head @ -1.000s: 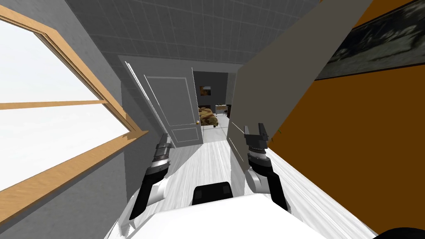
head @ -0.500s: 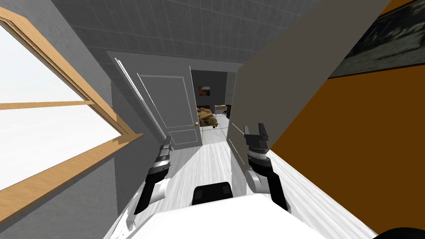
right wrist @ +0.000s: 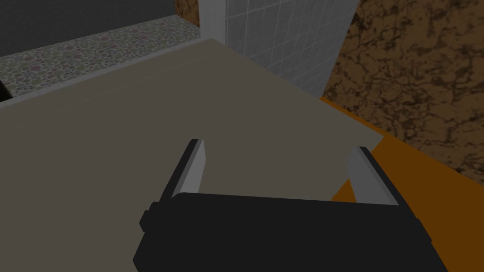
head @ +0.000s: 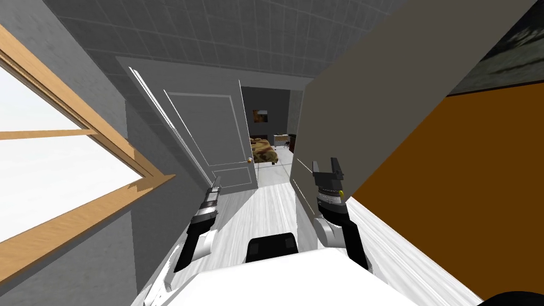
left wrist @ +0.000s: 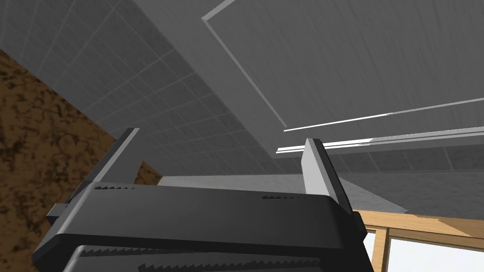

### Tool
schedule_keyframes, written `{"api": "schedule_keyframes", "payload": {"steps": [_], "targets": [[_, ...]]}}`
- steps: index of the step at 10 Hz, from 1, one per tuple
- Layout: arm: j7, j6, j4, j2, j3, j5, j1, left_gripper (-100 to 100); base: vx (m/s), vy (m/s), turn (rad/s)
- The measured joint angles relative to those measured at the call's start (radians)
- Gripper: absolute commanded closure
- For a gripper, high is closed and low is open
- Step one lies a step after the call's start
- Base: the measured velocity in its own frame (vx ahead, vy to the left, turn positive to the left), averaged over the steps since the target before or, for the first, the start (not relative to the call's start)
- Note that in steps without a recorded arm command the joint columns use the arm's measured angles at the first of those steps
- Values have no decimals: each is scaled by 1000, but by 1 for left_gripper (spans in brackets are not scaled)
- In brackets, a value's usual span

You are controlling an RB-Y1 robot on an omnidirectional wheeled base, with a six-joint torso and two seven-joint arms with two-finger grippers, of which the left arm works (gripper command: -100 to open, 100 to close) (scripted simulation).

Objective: Pull the door open

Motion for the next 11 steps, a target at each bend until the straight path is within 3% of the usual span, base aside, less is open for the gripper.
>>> {"api": "schedule_keyframes", "payload": {"steps": [5, 7, 11], "targets": [[-95, -24, 104, 5, 29, -28, -30, -100, 100, -3, -30], [-131, -44, 156, 11, 44, -37, -39, -100, 96, 4, -34], [-209, -56, 221, 9, 64, -62, -51, -100, 98, -1, -30]]}}
